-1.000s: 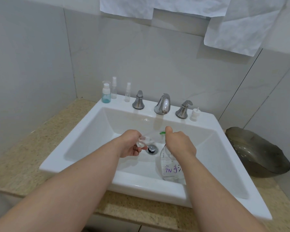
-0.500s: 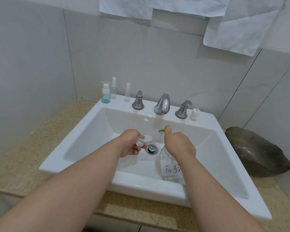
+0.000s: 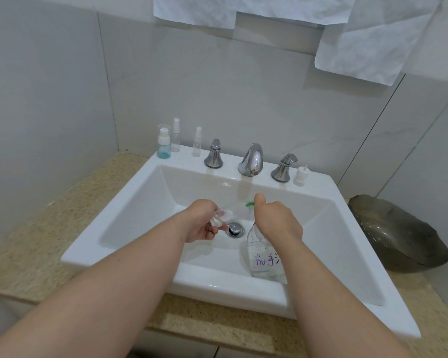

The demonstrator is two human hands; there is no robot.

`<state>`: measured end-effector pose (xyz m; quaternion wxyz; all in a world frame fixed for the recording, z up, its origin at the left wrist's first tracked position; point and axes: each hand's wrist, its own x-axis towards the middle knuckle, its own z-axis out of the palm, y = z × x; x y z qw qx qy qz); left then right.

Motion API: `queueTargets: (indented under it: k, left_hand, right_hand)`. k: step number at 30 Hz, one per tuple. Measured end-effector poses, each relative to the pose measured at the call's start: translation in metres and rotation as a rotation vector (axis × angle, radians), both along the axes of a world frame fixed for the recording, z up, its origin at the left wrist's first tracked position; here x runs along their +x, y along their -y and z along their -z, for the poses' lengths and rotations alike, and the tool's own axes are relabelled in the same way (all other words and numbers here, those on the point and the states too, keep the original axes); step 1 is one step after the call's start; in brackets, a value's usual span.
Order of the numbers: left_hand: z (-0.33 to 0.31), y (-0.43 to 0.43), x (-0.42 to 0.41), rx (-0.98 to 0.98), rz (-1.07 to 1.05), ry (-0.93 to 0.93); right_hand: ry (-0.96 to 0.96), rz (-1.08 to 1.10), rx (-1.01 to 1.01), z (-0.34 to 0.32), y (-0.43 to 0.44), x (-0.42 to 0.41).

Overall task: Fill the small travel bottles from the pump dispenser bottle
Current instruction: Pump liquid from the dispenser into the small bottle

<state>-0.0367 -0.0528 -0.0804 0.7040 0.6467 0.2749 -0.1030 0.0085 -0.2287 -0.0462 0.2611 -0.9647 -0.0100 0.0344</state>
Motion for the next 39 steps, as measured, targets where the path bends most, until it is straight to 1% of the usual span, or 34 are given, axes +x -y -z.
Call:
queueTargets:
  k: [10,18,27,39]
  left_hand:
    - [-0.0006,-0.0004,0.0014,-0.007,-0.03,0.025]
    - [-0.0021,0.0011,0.0001,-0.003,-0.026,0.024]
    - [-0.0018,0.002,-0.0008,0.002,0.003,0.011]
    - [-0.0025,0.0015,-0.0009,-0.004,-0.014,0.02]
  right_hand:
    - [0.013,0.0,-0.046,0.0021,0.0031,-0.0044]
    - [-0.011,0.017,0.014,-0.0008,0.0011,-0.0026]
    - [-0.001,0.004,0.016,0.0,0.0009,-0.0002]
    - [0.01,-0.004,-0.037,0.0009,0.0024,-0.0039]
